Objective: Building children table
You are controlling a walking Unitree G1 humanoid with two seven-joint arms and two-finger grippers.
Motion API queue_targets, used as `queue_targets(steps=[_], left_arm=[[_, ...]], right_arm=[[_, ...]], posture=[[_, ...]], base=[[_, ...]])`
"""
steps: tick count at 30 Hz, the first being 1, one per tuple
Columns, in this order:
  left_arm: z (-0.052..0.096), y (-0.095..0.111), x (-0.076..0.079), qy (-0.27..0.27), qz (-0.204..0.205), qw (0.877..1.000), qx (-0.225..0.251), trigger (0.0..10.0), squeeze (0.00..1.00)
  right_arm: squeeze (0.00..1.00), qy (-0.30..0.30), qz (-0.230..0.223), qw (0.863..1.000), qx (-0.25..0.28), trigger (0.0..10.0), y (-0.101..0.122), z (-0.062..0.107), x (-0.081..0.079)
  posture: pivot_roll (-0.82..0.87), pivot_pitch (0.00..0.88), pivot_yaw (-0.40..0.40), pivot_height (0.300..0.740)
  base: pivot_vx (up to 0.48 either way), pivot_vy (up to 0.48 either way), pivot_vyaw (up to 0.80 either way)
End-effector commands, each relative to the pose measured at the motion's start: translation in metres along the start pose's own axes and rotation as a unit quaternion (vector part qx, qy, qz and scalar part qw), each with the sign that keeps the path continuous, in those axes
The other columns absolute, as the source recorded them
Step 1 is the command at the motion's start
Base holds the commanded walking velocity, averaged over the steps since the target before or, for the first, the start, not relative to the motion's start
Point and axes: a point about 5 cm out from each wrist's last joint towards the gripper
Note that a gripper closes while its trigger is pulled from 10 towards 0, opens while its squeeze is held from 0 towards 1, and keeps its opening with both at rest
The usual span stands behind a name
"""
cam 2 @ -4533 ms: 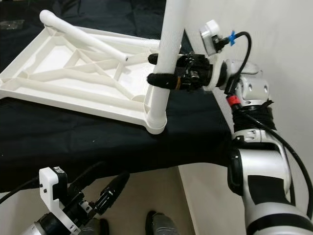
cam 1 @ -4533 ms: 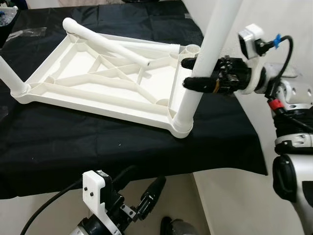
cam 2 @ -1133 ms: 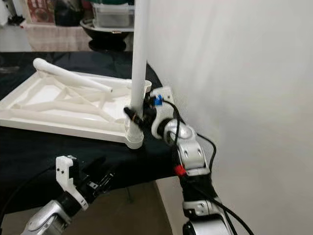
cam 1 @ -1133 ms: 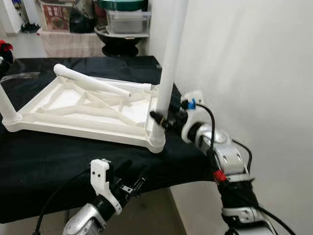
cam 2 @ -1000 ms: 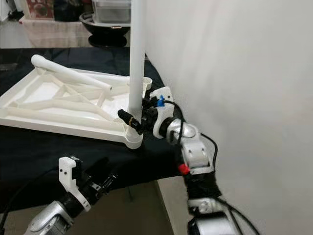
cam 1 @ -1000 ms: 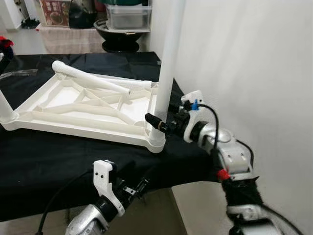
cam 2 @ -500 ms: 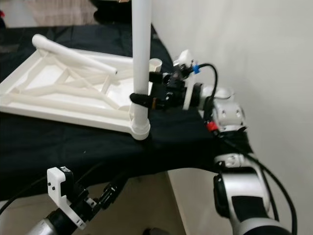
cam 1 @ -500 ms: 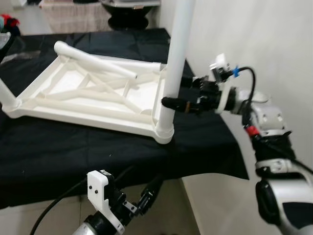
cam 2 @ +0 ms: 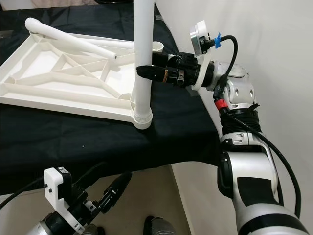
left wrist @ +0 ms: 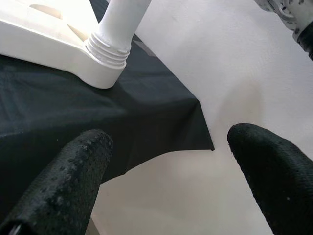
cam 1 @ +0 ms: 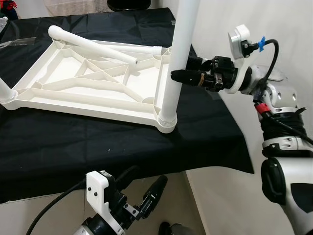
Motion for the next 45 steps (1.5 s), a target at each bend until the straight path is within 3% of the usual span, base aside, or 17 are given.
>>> queue_targets(steps=[1, 4, 7, 8, 9, 10, 13, 14, 15, 18, 26, 27, 28, 30, 35, 40, 45], left_arm=[[0.001, -0.001, 0.001, -0.001, 0.006, 1.000, -0.009, 10.0, 0.00], [-0.001, -0.003, -0.001, -0.002, 0.006, 1.000, -0.008, 10.0, 0.00], [-0.001, -0.003, -0.001, -0.002, 0.006, 1.000, -0.008, 10.0, 0.00], [-0.002, -0.004, -0.001, -0.002, 0.006, 1.000, -0.008, 10.0, 0.00], [-0.002, -0.004, -0.001, -0.002, 0.006, 1.000, -0.008, 10.0, 0.00], [-0.006, -0.007, -0.005, 0.002, 0.004, 1.000, -0.005, 10.0, 0.00], [-0.006, -0.007, -0.005, 0.002, 0.004, 1.000, -0.005, 10.0, 0.00], [-0.011, -0.011, -0.010, 0.004, 0.003, 1.000, -0.004, 10.0, 0.00], [-0.019, -0.016, -0.018, 0.005, 0.004, 1.000, -0.004, 10.0, 0.00], [-0.026, -0.020, -0.024, 0.008, 0.004, 1.000, -0.003, 10.0, 0.00], [-0.037, -0.025, -0.036, 0.017, -0.002, 1.000, -0.001, 10.0, 0.00], [-0.040, -0.026, -0.042, 0.022, -0.007, 1.000, -0.003, 10.0, 0.00], [-0.040, -0.026, -0.042, 0.022, -0.007, 1.000, -0.003, 10.0, 0.00], [-0.040, -0.026, -0.044, 0.022, -0.009, 1.000, -0.004, 10.0, 0.00], [-0.039, -0.026, -0.043, 0.020, -0.008, 1.000, -0.003, 10.0, 0.00], [-0.030, -0.021, -0.029, 0.012, -0.006, 1.000, 0.003, 10.0, 0.00], [-0.020, -0.016, -0.018, 0.007, -0.002, 1.000, 0.003, 10.0, 0.00]], right_arm=[[0.00, 0.002, 0.003, 1.000, -0.015, 0.0, -0.006, 0.003, -0.004], [0.00, -0.095, -0.010, 0.993, -0.073, 0.0, -0.030, 0.000, -0.009], [0.00, -0.095, -0.010, 0.993, -0.073, 0.0, -0.030, 0.000, -0.009], [0.00, -0.182, -0.016, 0.977, -0.108, 0.0, -0.047, -0.001, -0.013], [0.00, -0.182, -0.016, 0.977, -0.108, 0.0, -0.047, -0.001, -0.013], [0.00, -0.301, -0.069, 0.940, -0.145, 0.0, -0.093, -0.019, -0.046], [0.00, -0.301, -0.069, 0.940, -0.145, 0.0, -0.093, -0.019, -0.046], [0.00, -0.377, -0.115, 0.906, -0.156, 0.0, -0.119, -0.033, -0.074], [0.00, -0.431, -0.128, 0.882, -0.140, 0.0, -0.121, -0.044, -0.078], [0.00, -0.449, -0.131, 0.875, -0.123, 0.0, -0.119, -0.056, -0.073], [0.00, -0.455, -0.123, 0.876, -0.097, 0.0, -0.112, -0.069, -0.054], [1.00, -0.448, -0.122, 0.881, -0.087, 10.0, -0.111, -0.064, -0.049], [1.00, -0.448, -0.122, 0.881, -0.087, 10.0, -0.111, -0.064, -0.049], [1.00, -0.398, -0.114, 0.908, -0.066, 10.0, -0.108, -0.057, -0.047], [1.00, -0.367, -0.101, 0.923, -0.051, 10.0, -0.101, -0.049, -0.045], [1.00, -0.216, -0.045, 0.975, -0.031, 10.0, -0.068, -0.037, -0.023], [1.00, -0.096, -0.029, 0.994, -0.046, 10.0, -0.048, -0.029, -0.020]], posture=[[0.07, 0.216, -0.073, 0.740], [0.06, 0.199, -0.118, 0.740], [0.06, 0.199, -0.118, 0.740], [0.06, 0.197, -0.126, 0.740], [0.06, 0.197, -0.126, 0.740], [0.04, 0.144, -0.153, 0.740], [0.04, 0.144, -0.153, 0.740], [0.00, 0.120, -0.129, 0.740], [0.02, 0.058, -0.153, 0.740], [0.02, 0.038, -0.149, 0.740], [0.03, 0.006, -0.144, 0.740], [0.02, 0.000, -0.117, 0.740], [0.02, 0.000, -0.117, 0.740], [0.02, 0.003, -0.110, 0.740], [0.03, 0.026, -0.109, 0.740], [0.06, 0.094, -0.110, 0.740], [0.10, 0.141, -0.116, 0.740]], base=[[0.000, 0.000, 0.00], [0.000, 0.000, 0.00], [0.000, 0.000, 0.00], [0.000, 0.000, 0.00], [0.000, 0.000, 0.00], [0.000, 0.000, 0.00], [0.000, 0.000, 0.00], [0.000, 0.000, 0.00], [0.000, 0.000, 0.00], [0.000, 0.000, 0.00], [0.000, 0.000, 0.00], [0.000, 0.000, 0.00], [0.000, 0.000, 0.00], [0.000, 0.000, 0.00], [0.000, 0.000, 0.00], [0.000, 0.000, 0.00], [0.000, 0.000, 0.00]])
Point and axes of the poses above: a point about 5 cm out from each wrist's last joint towards the gripper, its own z axis pointing back from the gripper into the wrist, its own y axis along the axis of the wrist's last joint, x = y × z, and after that the axes turned 9 degrees about -z, right-handed
